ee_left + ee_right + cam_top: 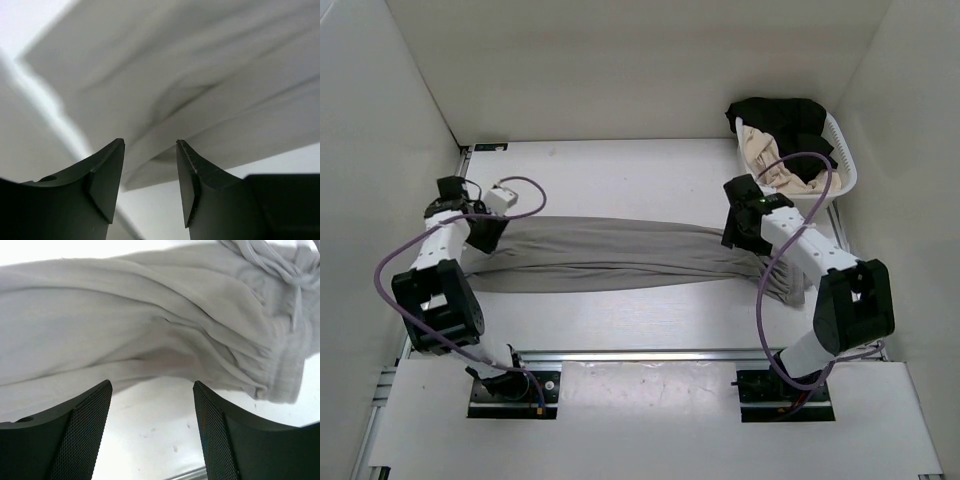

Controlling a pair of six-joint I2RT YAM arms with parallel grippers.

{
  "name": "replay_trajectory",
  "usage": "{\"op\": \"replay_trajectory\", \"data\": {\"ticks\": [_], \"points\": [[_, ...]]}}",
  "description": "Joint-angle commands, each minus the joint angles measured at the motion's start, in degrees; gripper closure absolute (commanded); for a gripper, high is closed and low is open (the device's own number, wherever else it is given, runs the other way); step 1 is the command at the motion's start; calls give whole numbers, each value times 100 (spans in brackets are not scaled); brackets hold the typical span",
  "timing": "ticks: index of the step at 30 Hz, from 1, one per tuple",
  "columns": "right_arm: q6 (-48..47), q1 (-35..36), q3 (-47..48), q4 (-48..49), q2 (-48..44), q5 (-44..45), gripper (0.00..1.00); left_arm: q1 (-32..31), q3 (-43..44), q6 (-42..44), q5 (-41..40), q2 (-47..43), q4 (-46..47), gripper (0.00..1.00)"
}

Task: Fold and stack the trousers
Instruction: Fold the trousers

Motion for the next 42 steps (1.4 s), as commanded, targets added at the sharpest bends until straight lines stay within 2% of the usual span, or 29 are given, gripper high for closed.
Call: {"op": "replay_trajectory", "data": {"ticks": [1,3,7,10,12,16,20,23,28,34,42], "points": [[211,-130,-305,-571,-212,14,28,-182,-254,127,526,223,-196,43],[475,-323,-516,-703,-502,14,28,-235,-44,-164,886,416,-248,43],[993,-859,-1324,-703,-1196,14,28,-849,-34,-217,887,593,-248,42],[1064,-1333,-2010,-415,-1654,-143,28,-1376,-122,-270,326,847,-99,38],[1012,-1597,-2204,-352,-1794,-267,28,-1439,-122,-339,255,962,-46,35],[853,-1651,-2371,-352,-1865,-268,28,-1439,-60,-402,202,1103,6,35],[853,-1782,-2486,-282,-1971,-214,28,-1492,-140,-402,17,1235,6,42],[853,-1993,-2599,-229,-1919,-267,28,-1492,-253,-402,-44,1235,6,55],[748,-2371,-2723,-53,-1778,-442,28,-1492,-377,-402,70,699,6,59],[748,-2565,-2723,61,-1269,-566,28,-1492,-553,-349,123,514,-125,84],[696,-2986,-2723,245,-1039,-680,28,-1492,-913,11,52,171,-380,86]]}}
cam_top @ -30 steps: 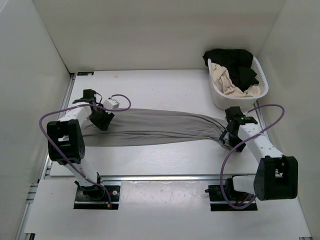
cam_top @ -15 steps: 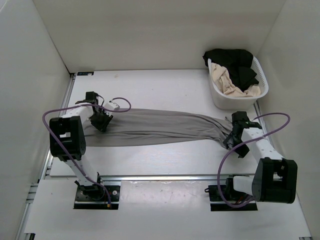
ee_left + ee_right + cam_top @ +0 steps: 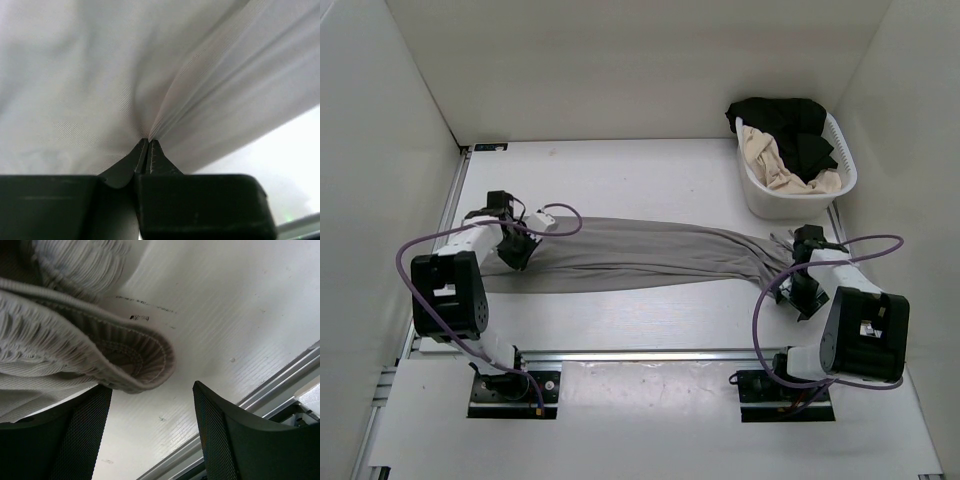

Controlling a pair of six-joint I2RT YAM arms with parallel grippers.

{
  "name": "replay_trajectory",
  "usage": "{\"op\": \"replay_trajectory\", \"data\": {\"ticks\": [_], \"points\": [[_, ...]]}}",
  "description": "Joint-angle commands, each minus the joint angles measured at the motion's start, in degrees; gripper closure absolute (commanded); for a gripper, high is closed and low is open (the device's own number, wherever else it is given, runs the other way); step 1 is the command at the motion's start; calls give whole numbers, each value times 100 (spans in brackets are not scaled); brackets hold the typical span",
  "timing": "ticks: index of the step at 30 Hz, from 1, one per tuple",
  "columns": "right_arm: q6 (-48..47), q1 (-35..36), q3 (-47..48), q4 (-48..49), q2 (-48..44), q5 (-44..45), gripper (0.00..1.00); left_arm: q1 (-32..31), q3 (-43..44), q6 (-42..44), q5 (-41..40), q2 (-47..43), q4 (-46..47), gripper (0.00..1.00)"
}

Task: Fold and stack the trousers
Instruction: Fold the trousers

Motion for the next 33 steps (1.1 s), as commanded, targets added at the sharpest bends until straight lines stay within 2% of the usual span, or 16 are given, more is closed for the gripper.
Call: {"op": "replay_trajectory", "data": {"ticks": [1,7,14,18,23,25,28,30,32,33], "points": [[-50,-143,-30,154,45,-55,28,-8,-180,210,26,-320,-136,86],[-156,-143,22,93,-7,76,28,-8,-120,210,132,-522,-433,86],[-208,-371,22,40,-174,77,28,-8,-584,913,1,-1015,-1067,86],[-270,-424,145,-65,-244,24,28,45,-1137,1019,0,-1103,-910,86],[-585,-424,364,-118,-841,-38,28,45,-1192,817,18,-901,-637,86],[-673,-424,418,-294,-904,58,25,45,-1244,817,17,-901,-523,86],[-814,-424,506,-294,-904,-2,17,45,-1184,817,-44,-734,-522,78],[-815,-424,506,-41,-957,-247,10,45,-1183,764,-97,-664,-470,67],[-745,-424,453,118,-1010,-573,8,106,-1130,712,-149,-664,-470,63],[-744,-424,384,310,-1010,-574,7,107,-1130,711,-150,-664,-470,57]]}}
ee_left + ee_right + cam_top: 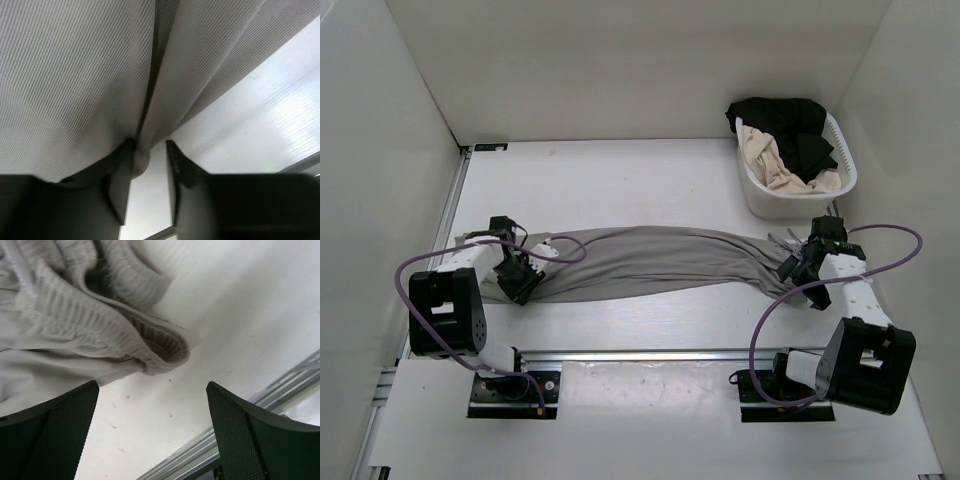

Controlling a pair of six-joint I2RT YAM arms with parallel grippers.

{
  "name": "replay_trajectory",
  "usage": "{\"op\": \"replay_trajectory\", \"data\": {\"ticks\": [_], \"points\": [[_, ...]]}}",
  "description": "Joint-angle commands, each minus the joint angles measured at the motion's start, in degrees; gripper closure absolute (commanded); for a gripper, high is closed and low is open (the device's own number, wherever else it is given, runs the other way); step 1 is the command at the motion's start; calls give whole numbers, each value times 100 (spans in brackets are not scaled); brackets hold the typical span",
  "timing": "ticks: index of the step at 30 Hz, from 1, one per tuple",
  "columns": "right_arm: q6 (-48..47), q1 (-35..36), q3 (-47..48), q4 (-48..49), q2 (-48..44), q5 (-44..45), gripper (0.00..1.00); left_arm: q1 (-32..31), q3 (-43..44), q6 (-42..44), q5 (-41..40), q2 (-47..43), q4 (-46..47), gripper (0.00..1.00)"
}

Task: Fold and stack the trousers
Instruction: Fold the trousers

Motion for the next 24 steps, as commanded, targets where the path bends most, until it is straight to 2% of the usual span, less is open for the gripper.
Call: {"op": "replay_trajectory", "data": {"ticks": [1,5,7,11,17,19,20,22,23,24], "points": [[-8,-81,16,410,-53,-381,6,139,144,-34,-78,-69,145,54],[239,-336,-89,542,466,-320,6,376,503,-139,1,-131,-66,43],[239,-442,-256,1058,580,-514,6,579,829,-200,185,-131,-215,40],[-95,-495,-284,1632,966,-707,6,833,1137,-262,379,-131,-470,39],[-315,-495,183,1852,1792,-522,6,1001,1190,-315,256,-183,-471,39],[-315,-495,183,1905,1863,-522,10,1001,1190,-315,256,-184,-471,39],[-315,-495,235,1975,1942,-522,25,1053,1190,-367,256,-184,-523,39],[-315,-495,288,1976,2021,-461,45,1054,1190,-368,256,-245,-523,39],[-315,-495,288,1923,2022,-461,58,1106,1190,-368,204,-297,-523,39],[-315,-495,288,1923,2083,-383,80,1107,1129,-368,204,-298,-523,39]]}}
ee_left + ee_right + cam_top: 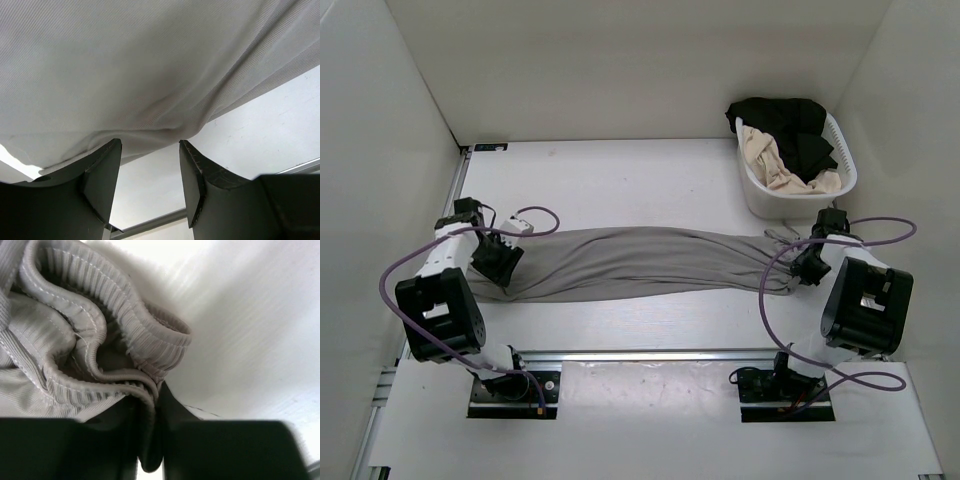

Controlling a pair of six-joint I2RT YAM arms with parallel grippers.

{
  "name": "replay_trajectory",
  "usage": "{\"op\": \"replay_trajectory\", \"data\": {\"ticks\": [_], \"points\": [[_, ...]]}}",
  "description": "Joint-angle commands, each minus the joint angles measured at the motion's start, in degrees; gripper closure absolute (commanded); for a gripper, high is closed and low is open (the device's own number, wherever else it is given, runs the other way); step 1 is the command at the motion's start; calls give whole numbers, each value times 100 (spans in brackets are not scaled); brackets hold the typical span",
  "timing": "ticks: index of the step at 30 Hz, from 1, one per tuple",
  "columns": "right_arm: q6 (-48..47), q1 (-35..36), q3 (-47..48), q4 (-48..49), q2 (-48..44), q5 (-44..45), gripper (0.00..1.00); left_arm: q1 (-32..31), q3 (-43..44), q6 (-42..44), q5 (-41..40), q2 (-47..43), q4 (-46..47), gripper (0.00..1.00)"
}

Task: Fold and stack the trousers
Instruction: Fold the trousers

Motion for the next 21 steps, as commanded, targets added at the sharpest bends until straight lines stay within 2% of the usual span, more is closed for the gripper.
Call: {"op": "replay_trajectory", "data": {"ticks": [1,2,3,4,8,13,21], "points": [[13,-14,58,218,248,27,85,68,42,-47,86,-326,-71,39],[13,-14,59,166,248,79,87,68,-10,-47,33,-327,-71,39],[13,-14,120,78,248,184,96,68,-10,-47,33,-327,-71,39],[-48,-14,216,-1,248,246,100,68,-10,-47,33,-379,-71,39],[-119,-75,374,-352,-15,675,100,129,156,-186,-98,-432,-71,37],[-181,-373,919,-1134,-297,1053,100,489,647,-573,-230,-169,280,29],[-330,-374,1658,-2277,-806,2267,100,543,719,-1172,-758,824,869,29]]}}
